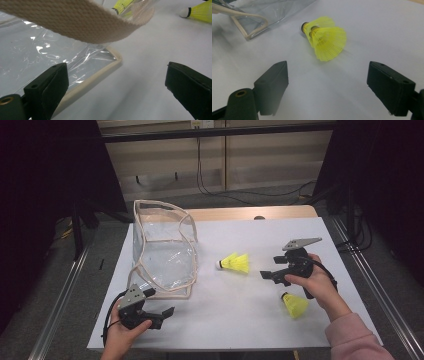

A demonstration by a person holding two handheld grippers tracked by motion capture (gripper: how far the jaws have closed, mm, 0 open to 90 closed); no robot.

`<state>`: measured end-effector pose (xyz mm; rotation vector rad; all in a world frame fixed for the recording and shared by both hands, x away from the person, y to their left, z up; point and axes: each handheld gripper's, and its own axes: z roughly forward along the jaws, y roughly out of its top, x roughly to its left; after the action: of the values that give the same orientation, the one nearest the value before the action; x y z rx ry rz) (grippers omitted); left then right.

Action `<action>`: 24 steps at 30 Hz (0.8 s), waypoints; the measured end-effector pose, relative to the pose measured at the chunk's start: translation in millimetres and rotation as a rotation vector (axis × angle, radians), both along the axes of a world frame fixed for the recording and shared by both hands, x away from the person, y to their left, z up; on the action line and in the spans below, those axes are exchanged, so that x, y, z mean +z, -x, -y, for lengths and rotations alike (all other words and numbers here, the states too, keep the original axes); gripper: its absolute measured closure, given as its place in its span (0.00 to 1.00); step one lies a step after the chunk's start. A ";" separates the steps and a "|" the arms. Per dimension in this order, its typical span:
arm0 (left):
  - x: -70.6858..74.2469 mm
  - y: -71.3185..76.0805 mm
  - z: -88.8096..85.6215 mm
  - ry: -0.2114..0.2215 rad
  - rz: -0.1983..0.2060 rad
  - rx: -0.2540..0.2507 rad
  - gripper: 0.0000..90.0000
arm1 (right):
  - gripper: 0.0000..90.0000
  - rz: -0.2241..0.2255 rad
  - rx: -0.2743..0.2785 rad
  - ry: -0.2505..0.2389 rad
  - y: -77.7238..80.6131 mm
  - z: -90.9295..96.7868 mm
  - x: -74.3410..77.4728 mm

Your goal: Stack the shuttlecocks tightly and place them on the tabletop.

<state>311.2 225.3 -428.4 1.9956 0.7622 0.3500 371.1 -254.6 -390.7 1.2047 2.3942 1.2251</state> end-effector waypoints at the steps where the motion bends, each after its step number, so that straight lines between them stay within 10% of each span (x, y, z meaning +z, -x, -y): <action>1: 0.0 0.0 0.0 0.001 0.000 0.000 0.06 | 0.19 0.006 0.003 0.010 0.7 1.7 -0.3; 24: 0.1 0.4 0.3 0.005 -0.001 0.002 0.06 | 0.18 0.011 -0.044 -0.023 23.5 26.3 -3.4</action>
<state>310.8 225.1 -428.3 1.9904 0.7653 0.3473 347.5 -281.0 -394.0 1.2465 2.3390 1.2465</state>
